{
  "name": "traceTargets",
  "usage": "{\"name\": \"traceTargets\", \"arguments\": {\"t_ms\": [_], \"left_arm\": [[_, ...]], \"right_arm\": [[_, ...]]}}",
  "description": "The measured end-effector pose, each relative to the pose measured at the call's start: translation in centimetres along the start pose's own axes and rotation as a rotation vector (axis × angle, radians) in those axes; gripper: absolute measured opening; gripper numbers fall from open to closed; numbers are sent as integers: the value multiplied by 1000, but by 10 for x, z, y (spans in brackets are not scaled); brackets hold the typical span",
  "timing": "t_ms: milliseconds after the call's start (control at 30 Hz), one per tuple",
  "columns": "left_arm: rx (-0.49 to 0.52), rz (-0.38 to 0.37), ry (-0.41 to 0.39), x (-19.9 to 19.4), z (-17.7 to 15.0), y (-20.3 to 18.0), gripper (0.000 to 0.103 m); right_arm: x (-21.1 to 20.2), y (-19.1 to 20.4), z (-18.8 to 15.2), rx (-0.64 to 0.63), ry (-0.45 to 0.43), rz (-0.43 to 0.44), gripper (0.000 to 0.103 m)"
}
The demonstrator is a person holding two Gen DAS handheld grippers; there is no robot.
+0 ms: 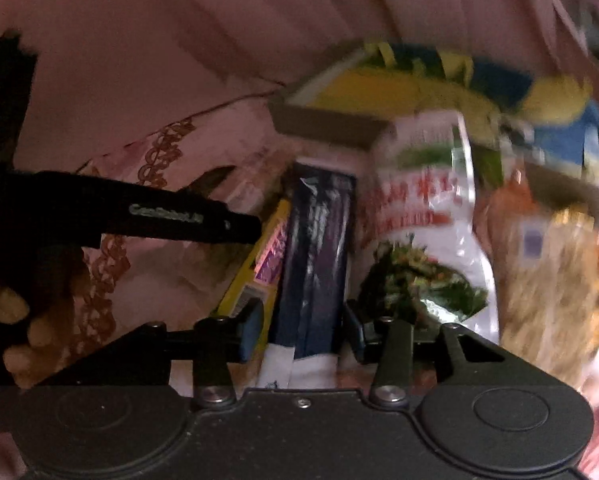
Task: Organize snacks
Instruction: 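Close the left tool on the clear bar while the right tool grasps the black stick pack, then carry the clear bar into the tray with the left tool while the right tool carries the stick pack there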
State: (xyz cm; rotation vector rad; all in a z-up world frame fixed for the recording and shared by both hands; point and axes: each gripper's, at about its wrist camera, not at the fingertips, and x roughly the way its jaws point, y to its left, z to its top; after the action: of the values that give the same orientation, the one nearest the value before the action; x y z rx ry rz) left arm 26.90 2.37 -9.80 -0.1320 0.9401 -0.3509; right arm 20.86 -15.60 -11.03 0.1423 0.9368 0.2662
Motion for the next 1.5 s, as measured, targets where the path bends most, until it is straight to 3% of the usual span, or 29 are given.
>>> {"name": "traceTargets", "arguments": {"t_ms": [300, 633, 867, 967, 1100, 1167, 1367, 1500], "left_arm": [[32, 26, 3, -1, -1, -8, 44], [-162, -67, -29, -17, 7, 11, 42], [-239, -105, -80, -32, 8, 14, 42], [-277, -140, -123, -39, 8, 17, 42], [-250, -131, -219, -45, 15, 10, 42], [-222, -120, -251, -40, 28, 2, 42], [-185, -181, -375, -10, 82, -27, 42], [-138, -155, -428, 19, 101, -39, 42]], "right_arm": [[-3, 6, -1, -9, 6, -20, 33], [-30, 21, -4, -139, -92, -76, 31], [-57, 16, 5, -124, -198, -83, 31], [-64, 7, 12, -97, -237, -95, 31], [-70, -7, 23, -77, -308, -114, 31], [-71, -12, 27, -73, -327, -127, 31], [-59, -59, 76, -39, -466, -171, 31], [-36, -94, 103, 27, -476, -181, 31]]}}
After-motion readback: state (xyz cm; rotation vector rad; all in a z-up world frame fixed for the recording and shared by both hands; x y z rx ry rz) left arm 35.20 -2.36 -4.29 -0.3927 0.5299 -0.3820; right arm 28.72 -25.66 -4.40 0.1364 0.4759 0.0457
